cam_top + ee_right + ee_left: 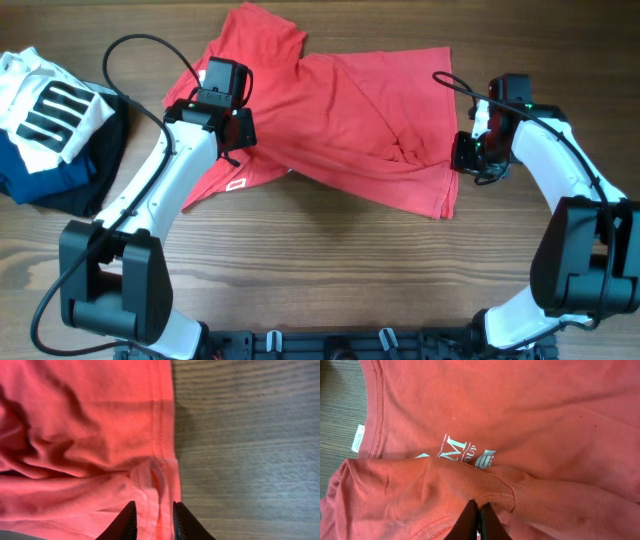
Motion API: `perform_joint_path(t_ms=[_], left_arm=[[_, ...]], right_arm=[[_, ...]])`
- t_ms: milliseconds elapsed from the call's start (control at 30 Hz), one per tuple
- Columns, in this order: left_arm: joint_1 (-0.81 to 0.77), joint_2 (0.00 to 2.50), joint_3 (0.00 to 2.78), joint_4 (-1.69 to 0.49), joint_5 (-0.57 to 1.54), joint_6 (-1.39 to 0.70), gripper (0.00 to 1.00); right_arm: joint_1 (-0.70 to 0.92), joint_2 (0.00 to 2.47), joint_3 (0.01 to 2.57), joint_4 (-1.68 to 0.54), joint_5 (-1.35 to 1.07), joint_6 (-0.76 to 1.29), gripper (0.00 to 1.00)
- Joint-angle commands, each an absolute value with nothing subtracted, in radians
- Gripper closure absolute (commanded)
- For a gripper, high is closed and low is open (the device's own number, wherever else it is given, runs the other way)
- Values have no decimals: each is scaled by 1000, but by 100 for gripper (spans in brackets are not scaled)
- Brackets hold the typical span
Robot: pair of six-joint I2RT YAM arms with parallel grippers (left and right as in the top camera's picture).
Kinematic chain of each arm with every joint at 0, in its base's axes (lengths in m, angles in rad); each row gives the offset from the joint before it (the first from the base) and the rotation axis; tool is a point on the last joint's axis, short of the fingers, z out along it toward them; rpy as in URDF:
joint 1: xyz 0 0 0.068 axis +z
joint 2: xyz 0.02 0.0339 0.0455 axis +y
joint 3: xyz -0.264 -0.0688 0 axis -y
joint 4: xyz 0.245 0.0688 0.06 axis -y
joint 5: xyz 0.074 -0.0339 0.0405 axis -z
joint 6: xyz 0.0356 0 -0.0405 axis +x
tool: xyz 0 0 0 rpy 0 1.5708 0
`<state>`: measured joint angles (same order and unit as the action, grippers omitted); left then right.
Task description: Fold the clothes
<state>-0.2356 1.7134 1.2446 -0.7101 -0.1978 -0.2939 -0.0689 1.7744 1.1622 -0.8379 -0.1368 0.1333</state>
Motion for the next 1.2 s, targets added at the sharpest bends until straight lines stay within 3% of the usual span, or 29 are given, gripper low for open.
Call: perform_joint_path(t_ms=[0,267,400,700,833,1167], left_arm=[[-231,1721,1247,-710,-218,-296,96],[-231,1721,1247,-714,-218,-296,96],[-231,1721,1247,-714,-218,-296,96],[-231,1721,1247,-715,-218,-295,96],[-231,1721,1247,-715,-218,-295,96],[-231,1721,1247,-735,-218,-295,96]], right_arm=[[-68,1788,1166,-822,-186,133,76],[-68,1858,1164,-806,-186,134,78],[-68,1862,1164,-784,-209,133,84],[-68,1863,1158,-812,-212,130,85],[-68,1863,1145,-798,-212,130,96],[-73,1766,1206,-877,-210,130,96]])
